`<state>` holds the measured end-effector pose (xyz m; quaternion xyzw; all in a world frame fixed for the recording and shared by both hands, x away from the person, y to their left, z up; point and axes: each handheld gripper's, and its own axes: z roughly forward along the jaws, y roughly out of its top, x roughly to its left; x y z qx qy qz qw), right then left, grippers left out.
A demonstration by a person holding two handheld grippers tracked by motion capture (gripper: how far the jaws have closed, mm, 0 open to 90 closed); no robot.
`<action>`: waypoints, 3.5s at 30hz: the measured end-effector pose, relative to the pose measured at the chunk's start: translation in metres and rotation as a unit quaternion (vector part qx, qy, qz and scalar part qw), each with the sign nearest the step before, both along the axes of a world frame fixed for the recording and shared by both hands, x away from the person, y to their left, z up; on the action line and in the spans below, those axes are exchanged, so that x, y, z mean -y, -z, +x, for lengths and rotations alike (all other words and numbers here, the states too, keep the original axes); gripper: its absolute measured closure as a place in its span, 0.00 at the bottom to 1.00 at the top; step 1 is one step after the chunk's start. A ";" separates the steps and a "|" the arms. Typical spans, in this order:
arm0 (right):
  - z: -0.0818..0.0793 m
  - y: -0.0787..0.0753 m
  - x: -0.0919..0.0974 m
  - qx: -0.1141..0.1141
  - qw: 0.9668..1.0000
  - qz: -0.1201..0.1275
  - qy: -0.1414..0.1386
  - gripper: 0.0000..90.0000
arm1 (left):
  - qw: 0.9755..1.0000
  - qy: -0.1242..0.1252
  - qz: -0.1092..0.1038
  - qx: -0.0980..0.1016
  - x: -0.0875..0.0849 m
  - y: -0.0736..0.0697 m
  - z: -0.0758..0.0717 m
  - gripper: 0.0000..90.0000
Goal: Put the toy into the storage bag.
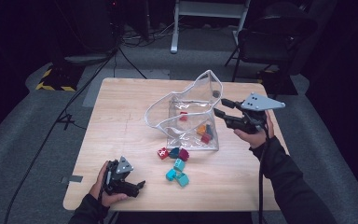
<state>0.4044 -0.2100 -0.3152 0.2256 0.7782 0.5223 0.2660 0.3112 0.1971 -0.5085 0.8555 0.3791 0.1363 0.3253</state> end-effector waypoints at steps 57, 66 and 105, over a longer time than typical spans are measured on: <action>-0.074 0.191 -0.088 -0.164 0.970 -0.125 -0.126 0.55 | 1.000 0.001 0.000 -0.001 0.000 0.000 0.000 0.01; -0.075 0.189 -0.083 -0.159 0.971 -0.125 -0.129 0.66 | 1.000 0.003 0.000 0.000 0.000 0.000 0.000 0.01; -0.051 0.099 0.023 -0.076 0.996 -0.003 -0.041 0.66 | 1.000 0.003 0.000 0.000 0.000 0.000 0.000 0.01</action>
